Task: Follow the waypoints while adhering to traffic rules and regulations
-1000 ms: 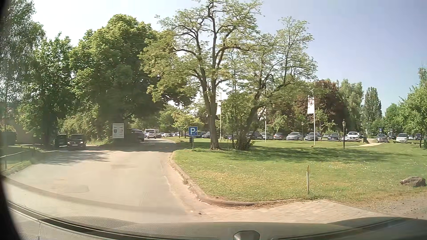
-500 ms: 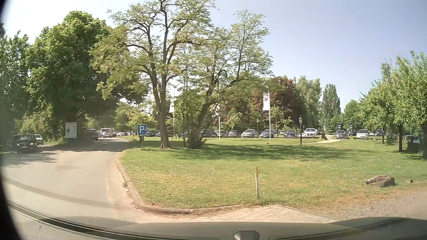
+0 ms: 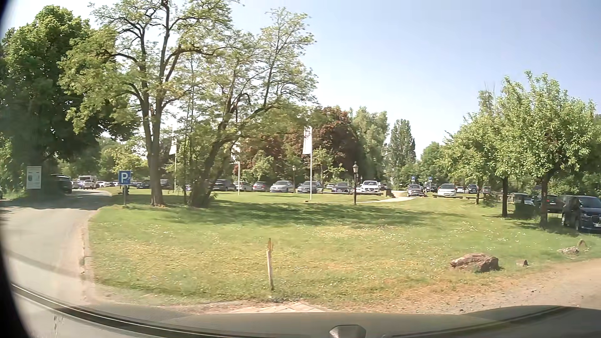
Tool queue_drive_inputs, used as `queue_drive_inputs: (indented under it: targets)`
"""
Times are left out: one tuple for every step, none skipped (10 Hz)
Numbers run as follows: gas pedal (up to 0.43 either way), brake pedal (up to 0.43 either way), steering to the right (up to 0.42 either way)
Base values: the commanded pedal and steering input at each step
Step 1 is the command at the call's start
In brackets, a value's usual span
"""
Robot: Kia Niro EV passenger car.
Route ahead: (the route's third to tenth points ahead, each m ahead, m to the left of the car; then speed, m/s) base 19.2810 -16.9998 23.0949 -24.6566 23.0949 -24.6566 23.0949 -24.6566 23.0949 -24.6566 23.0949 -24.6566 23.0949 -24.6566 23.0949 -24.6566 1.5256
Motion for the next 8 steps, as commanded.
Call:
queue_drive_inputs:
  targets:
    - [0.000, 0.030, 0.942]
    - [0.000, 0.037, 0.940]
    - [0.000, 0.030, 0.928]
    - [0.000, 0.030, 0.913]
    - [0.000, 0.030, 0.908]
    - [0.000, 0.030, 0.907]
    - [0.000, 0.030, 0.899]
    - [0.000, 0.030, 0.890]
